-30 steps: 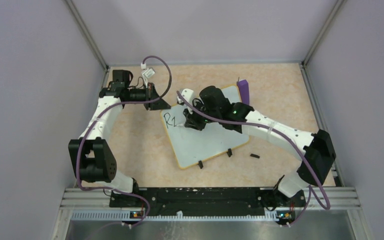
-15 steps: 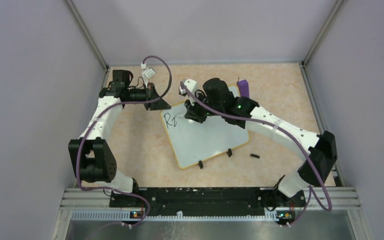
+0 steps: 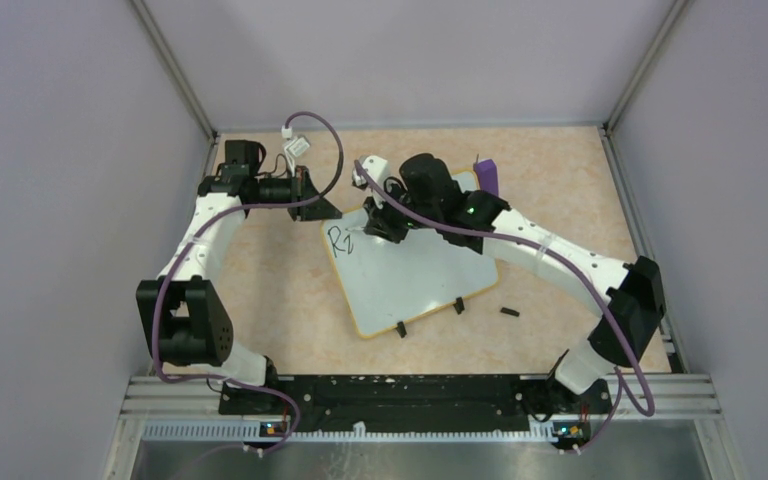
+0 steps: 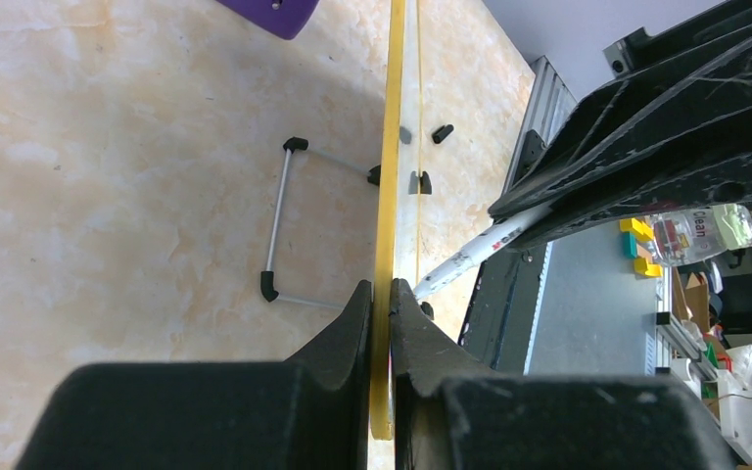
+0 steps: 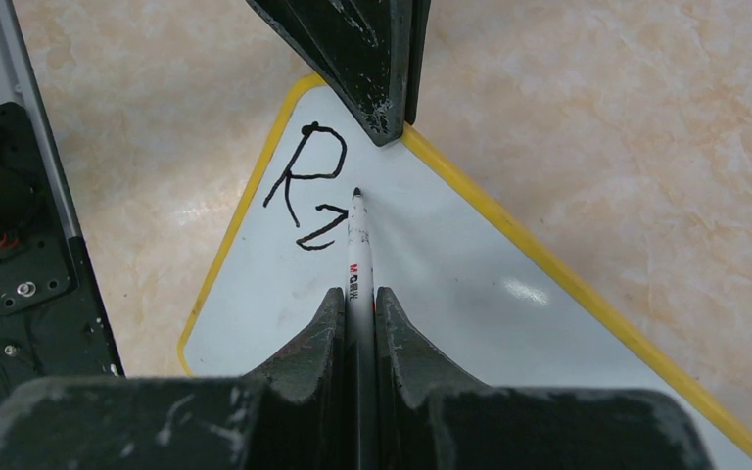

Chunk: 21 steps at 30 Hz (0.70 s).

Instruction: Write a sentence on the whiteboard

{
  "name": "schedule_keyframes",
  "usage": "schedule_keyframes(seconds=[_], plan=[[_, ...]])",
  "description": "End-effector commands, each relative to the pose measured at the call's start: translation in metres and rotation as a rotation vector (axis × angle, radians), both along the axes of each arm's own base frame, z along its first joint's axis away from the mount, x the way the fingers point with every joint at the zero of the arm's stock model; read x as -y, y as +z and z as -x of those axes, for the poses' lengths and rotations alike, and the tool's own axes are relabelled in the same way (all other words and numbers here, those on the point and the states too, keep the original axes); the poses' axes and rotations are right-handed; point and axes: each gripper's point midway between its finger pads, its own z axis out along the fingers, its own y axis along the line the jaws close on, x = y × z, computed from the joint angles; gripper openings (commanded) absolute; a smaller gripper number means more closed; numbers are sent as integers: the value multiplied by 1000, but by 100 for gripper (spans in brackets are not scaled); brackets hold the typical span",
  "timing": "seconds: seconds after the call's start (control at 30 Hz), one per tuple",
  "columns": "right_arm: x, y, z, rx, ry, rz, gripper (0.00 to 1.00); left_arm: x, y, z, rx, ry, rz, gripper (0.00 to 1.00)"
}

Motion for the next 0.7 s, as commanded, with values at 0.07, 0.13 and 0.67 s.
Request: schedule_keyframes(seconds=[0.07,0.13,0.67], plan=[[-8,6,-5,23,2,-26,0,-1,3,4,13,8,-10,0],[-7,3,-4,18,2,-20,0,-1,3,4,13,8,-11,0],[10,33,30,-37,63,-97,0,-1,3,5,14,9,-11,0]])
